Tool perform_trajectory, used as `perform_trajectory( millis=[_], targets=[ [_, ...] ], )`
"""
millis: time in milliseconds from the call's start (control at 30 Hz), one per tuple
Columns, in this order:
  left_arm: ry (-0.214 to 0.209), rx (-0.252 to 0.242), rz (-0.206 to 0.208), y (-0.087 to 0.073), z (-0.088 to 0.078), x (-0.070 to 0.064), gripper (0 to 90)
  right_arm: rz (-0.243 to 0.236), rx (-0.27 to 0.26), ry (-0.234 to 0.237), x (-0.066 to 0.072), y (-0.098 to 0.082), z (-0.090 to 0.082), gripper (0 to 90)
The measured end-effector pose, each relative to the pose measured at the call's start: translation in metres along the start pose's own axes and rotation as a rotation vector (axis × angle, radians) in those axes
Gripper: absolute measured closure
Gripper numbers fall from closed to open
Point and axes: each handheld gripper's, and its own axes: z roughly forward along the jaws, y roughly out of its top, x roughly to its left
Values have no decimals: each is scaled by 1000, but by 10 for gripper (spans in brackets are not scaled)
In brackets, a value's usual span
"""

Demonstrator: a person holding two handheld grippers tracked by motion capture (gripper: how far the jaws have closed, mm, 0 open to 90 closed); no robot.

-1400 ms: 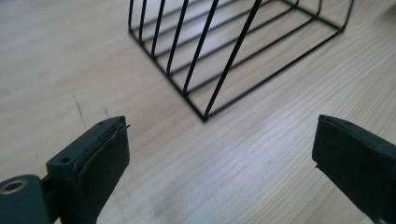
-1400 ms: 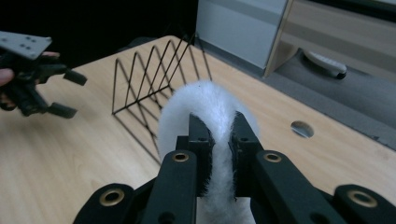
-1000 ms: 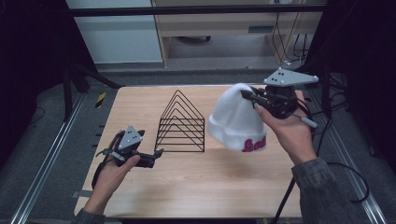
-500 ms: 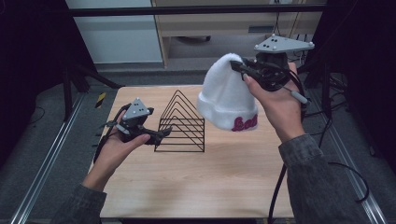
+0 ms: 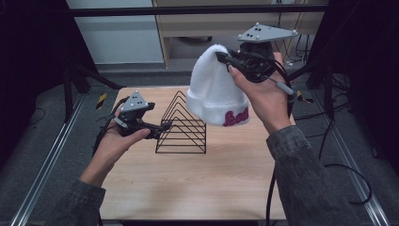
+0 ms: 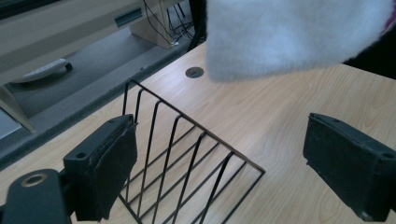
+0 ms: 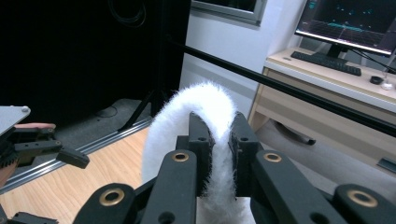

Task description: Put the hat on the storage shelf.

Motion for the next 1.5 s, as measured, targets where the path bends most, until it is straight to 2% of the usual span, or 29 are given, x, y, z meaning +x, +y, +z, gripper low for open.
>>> perform_trajectory(
  millis=[233, 533, 667, 933, 1000, 1067, 1133, 1167, 1267, 1367, 1500],
  targets=[
    [-15, -15, -11, 6, 2, 3, 84, 8, -28, 26, 8, 6, 10, 830],
    [-24, -17, -22, 5, 4, 8, 76, -15, -39, 79, 24, 14, 21, 830],
    [-32, -7, -31, 4, 7, 11, 74, -22, -41, 115, 33, 16, 27, 829],
    [-78, 36, -28, -1, 20, 15, 77, -38, -44, 192, 49, 15, 36, 829],
    [-81, 48, -10, -1, 20, 15, 184, -51, -34, 200, 52, 14, 38, 829],
    [-71, 69, 7, -1, 19, 16, 421, -65, -26, 196, 52, 13, 39, 829],
    [-62, 81, 10, -2, 17, 17, 600, -73, -18, 186, 50, 11, 41, 828],
    [-62, 79, 8, -2, 17, 19, 648, -72, -13, 182, 49, 10, 42, 828],
    [-36, 65, -12, -2, 16, 21, 688, -64, -6, 160, 40, 6, 45, 828],
    [5, 45, -24, -2, 16, 22, 692, -42, -4, 135, 31, 1, 48, 826],
    [33, 28, -48, -2, 15, 24, 693, -28, 11, 109, 21, -4, 55, 825]
  ],
)
